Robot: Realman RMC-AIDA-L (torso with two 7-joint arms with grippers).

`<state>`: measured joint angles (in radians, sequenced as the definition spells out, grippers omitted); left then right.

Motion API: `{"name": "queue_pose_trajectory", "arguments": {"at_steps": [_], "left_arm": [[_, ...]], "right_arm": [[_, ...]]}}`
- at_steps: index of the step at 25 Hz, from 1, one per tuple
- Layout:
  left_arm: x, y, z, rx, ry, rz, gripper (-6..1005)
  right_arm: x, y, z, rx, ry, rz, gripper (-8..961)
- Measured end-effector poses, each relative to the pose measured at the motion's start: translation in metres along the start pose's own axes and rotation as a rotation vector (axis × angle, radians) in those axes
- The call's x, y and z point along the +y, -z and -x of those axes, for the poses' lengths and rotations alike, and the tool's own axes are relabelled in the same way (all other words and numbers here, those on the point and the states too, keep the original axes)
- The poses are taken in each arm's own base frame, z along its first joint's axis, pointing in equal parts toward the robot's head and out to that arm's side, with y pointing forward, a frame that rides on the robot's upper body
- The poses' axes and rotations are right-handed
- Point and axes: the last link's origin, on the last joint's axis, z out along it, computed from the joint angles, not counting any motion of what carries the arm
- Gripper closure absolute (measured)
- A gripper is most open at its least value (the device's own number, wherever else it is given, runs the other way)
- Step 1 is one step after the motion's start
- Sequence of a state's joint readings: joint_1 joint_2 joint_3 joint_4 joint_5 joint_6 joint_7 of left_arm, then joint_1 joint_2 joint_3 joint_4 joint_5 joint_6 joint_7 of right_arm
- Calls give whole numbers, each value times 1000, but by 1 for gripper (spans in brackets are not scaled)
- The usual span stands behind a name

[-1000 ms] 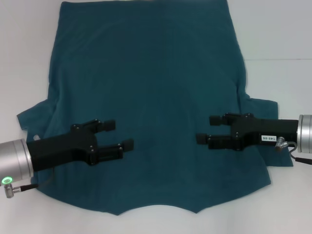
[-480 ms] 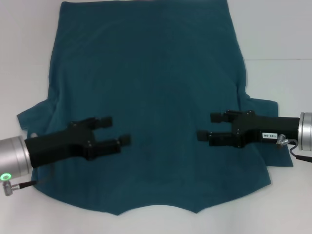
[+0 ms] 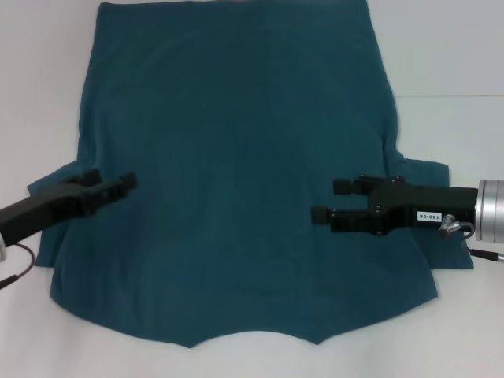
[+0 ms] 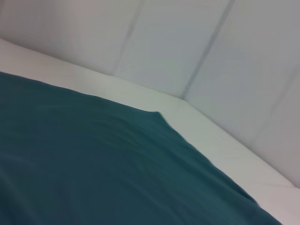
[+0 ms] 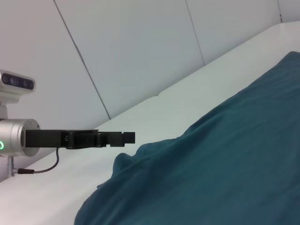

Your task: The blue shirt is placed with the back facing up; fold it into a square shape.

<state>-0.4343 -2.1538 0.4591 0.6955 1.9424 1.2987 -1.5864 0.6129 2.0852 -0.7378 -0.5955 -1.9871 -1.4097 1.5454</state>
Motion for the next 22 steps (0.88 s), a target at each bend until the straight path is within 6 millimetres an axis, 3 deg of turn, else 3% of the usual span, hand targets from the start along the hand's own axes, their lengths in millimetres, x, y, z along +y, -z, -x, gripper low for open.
{"name": "queue_pose_trajectory", "arguments": {"at_steps": [7,22], "left_arm": [[-23,12,5,20,79,-149,113],[-48,32,23,47,182,-330,114]], "right_arm": [[0,-1,2,-5,-11,2,44],[-2,-1,4,-11,-7,-9,49]]}}
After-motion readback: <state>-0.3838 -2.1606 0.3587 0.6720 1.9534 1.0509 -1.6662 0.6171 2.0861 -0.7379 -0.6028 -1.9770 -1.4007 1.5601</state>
